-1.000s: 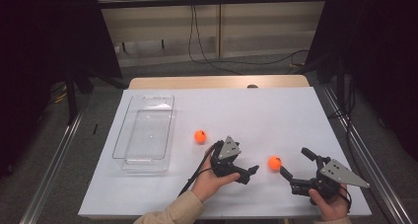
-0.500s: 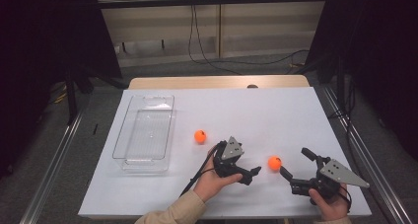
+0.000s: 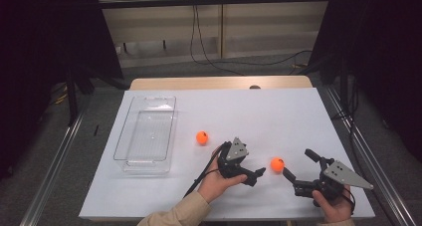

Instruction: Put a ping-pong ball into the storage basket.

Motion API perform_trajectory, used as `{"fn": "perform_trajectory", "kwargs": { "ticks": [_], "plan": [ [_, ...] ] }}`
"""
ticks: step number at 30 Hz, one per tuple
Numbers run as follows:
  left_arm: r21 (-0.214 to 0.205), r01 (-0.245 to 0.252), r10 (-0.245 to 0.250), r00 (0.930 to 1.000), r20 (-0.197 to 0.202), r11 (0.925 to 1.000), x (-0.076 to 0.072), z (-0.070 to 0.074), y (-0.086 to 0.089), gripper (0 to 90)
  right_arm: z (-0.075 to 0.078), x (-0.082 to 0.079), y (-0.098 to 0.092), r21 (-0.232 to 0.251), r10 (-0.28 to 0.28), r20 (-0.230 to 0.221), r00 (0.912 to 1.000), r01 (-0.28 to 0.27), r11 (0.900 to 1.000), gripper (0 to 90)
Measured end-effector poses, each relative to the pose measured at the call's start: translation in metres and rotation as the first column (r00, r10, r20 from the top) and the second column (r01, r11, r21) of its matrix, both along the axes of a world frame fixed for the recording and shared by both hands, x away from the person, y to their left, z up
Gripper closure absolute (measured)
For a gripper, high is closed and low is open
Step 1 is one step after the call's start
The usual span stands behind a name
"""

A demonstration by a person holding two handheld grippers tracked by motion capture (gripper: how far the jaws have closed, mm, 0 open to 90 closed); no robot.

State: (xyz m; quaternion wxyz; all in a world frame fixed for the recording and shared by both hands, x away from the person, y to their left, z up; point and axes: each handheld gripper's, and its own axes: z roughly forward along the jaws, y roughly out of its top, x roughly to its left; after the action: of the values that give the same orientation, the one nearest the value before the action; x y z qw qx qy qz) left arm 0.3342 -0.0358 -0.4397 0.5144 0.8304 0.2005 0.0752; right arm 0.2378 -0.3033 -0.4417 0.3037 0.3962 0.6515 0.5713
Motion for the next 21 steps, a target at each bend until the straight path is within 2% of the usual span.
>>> {"fn": "perform_trajectory", "kwargs": {
  "ticks": [21],
  "plan": [
    [0.002,0.008,-0.008,1.0000,-0.005,1.0000,0.0002,-0.0013,-0.0081,3.1,0.0007,-0.0011,0.0007,-0.006,0.006,0.003,1.0000,-0.006,1.0000,1.7]
  ]
}}
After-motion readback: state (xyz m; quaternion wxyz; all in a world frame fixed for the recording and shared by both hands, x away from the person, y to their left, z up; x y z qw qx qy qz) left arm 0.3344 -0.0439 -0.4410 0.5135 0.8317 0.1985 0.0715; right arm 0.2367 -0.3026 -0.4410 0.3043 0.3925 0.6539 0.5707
